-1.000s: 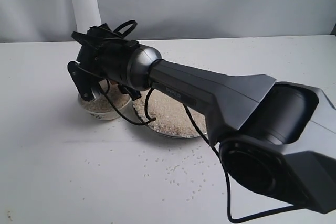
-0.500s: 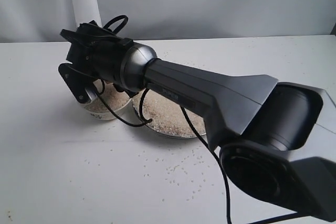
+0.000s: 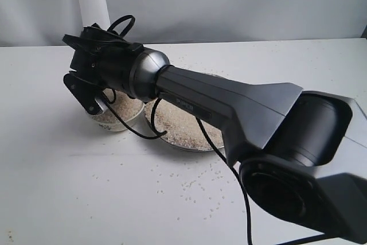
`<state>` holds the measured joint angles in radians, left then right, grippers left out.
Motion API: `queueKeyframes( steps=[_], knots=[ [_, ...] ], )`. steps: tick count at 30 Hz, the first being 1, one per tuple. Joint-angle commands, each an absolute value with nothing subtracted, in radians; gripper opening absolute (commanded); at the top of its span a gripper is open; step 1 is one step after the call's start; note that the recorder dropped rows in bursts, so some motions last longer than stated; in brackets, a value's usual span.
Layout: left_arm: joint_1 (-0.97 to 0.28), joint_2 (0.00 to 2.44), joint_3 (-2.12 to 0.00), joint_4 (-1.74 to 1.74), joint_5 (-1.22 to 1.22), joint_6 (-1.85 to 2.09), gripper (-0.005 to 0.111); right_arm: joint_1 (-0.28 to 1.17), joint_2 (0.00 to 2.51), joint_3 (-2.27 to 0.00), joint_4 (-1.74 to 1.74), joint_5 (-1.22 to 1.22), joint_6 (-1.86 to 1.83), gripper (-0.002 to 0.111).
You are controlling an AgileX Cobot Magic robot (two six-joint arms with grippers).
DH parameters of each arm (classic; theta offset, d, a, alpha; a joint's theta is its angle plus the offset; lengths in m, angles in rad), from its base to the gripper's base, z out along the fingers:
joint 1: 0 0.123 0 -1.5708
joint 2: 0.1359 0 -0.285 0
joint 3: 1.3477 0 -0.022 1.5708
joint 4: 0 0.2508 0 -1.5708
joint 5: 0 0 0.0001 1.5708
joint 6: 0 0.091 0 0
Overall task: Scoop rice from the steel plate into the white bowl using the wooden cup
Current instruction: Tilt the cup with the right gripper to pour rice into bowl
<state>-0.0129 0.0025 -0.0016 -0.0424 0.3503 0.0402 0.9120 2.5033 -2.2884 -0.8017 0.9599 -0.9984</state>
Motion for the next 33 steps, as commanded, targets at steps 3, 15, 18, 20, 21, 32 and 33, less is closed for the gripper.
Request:
queueKeyframes(
  steps=[3, 15, 18, 20, 21, 32, 33],
  knots=[
    [-0.016, 0.0, 0.0, -0.042, 0.345, 0.036, 0.0, 0.912, 2.483, -2.288, -0.855, 0.95, -1.022, 0.0],
    [-0.016, 0.0, 0.0, -0.042, 0.345, 0.036, 0.0, 0.907, 2.483, -2.288, -0.891, 0.939, -1.024, 0.0],
    [-0.016, 0.0, 0.0, -0.042, 0.345, 0.036, 0.0, 0.907, 2.483, -2.288, -0.903, 0.937, -1.048, 0.0],
    [-0.016, 0.0, 0.0, -0.042, 0.345, 0.036, 0.0, 0.907, 2.483, -2.288, -0.905, 0.93, -1.077, 0.0],
    [-0.016, 0.0, 0.0, -0.042, 0.345, 0.036, 0.0, 0.907, 2.483, -2.288, -0.905, 0.926, -1.079, 0.0],
    [-0.016, 0.0, 0.0, -0.042, 0.345, 0.036, 0.0, 0.907, 2.483, -2.288, -0.905, 0.92, -1.144, 0.0],
    [-0.016, 0.0, 0.0, -0.042, 0.345, 0.036, 0.0, 0.907, 2.483, -2.288, -0.905, 0.92, -1.144, 0.0]
  ],
)
